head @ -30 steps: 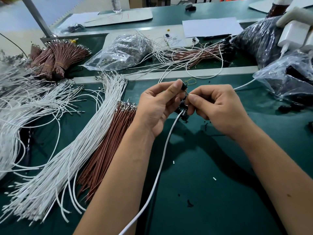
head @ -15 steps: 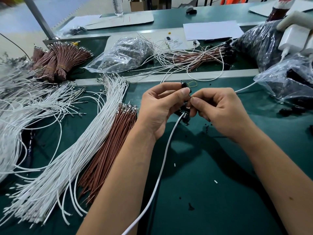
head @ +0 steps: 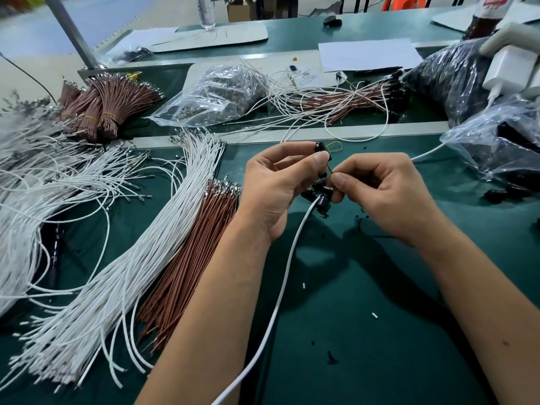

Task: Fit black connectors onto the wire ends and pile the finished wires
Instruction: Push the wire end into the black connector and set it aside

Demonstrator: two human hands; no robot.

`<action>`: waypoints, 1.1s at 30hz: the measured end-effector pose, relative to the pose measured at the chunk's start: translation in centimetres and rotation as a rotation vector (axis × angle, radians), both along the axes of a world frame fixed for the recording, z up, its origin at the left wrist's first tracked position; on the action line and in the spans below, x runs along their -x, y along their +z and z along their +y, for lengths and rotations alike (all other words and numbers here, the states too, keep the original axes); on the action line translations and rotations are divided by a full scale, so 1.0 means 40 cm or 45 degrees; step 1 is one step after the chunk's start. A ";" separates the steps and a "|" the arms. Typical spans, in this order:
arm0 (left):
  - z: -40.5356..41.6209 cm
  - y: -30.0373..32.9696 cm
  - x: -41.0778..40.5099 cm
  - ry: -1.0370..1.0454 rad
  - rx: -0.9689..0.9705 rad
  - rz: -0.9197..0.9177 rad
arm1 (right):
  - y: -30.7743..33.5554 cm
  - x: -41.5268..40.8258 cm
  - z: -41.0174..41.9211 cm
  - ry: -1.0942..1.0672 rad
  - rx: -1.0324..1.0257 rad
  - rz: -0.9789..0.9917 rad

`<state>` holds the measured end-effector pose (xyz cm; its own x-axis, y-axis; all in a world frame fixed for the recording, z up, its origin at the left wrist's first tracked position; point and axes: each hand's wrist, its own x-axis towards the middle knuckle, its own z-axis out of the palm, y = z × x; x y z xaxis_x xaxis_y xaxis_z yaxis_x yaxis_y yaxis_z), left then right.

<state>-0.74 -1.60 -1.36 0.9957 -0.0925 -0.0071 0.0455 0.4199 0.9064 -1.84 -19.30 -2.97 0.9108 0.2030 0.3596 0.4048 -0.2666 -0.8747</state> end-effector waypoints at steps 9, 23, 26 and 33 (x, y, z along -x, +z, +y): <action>0.001 -0.005 0.000 0.049 -0.013 -0.141 | 0.004 0.000 0.001 0.041 -0.017 0.008; -0.016 -0.021 -0.004 -0.009 0.092 -0.025 | -0.011 -0.009 -0.003 -0.018 0.059 -0.018; -0.020 -0.026 -0.003 -0.014 0.010 -0.041 | -0.010 -0.009 -0.001 -0.023 0.094 -0.029; -0.025 -0.025 -0.004 0.084 -0.021 0.005 | -0.012 -0.007 0.003 -0.014 0.123 0.004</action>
<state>-0.59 -2.60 -2.37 0.9996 -0.0266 -0.0123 0.0220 0.4070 0.9131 -1.55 -19.17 -3.43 0.9143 0.2263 0.3360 0.3986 -0.3543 -0.8459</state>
